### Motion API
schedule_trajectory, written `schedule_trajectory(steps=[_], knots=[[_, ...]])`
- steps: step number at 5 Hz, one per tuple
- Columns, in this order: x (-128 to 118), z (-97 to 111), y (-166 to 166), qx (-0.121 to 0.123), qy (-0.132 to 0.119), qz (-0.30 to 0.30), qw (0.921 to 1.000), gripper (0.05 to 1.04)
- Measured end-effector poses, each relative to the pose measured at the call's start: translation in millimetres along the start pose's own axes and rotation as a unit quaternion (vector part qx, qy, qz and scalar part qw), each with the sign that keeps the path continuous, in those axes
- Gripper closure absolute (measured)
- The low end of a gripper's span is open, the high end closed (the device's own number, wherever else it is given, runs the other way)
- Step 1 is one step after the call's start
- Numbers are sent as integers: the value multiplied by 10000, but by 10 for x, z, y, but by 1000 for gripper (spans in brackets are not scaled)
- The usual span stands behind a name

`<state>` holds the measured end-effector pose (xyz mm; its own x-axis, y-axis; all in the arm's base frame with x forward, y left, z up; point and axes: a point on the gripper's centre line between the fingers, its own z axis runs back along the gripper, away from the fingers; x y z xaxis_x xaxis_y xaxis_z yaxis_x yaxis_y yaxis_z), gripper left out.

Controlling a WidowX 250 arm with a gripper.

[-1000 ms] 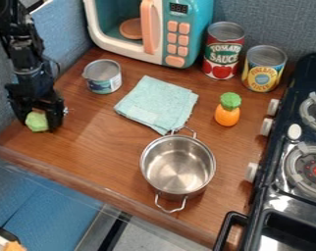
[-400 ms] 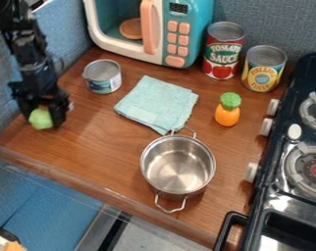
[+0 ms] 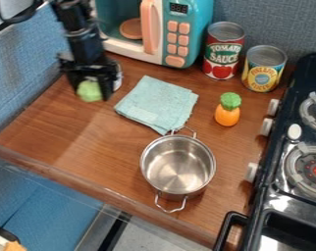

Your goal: Put green object over the towel

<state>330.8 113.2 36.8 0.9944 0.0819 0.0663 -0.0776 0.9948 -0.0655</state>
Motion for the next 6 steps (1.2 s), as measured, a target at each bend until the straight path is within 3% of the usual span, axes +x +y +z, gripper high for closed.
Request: schedule_trajectory(steps=[1,3,4,5,6], knots=[[184,25,-338,130,-149,-196,9996,338],[417,-235,-530,461,-24,-259,9986,339],[527,-376,-507,446,92,-126,9989,265],[586,-367,-470,383,76,-39,9992,75],[554,-367,-469,329,173,-83,9993,79]])
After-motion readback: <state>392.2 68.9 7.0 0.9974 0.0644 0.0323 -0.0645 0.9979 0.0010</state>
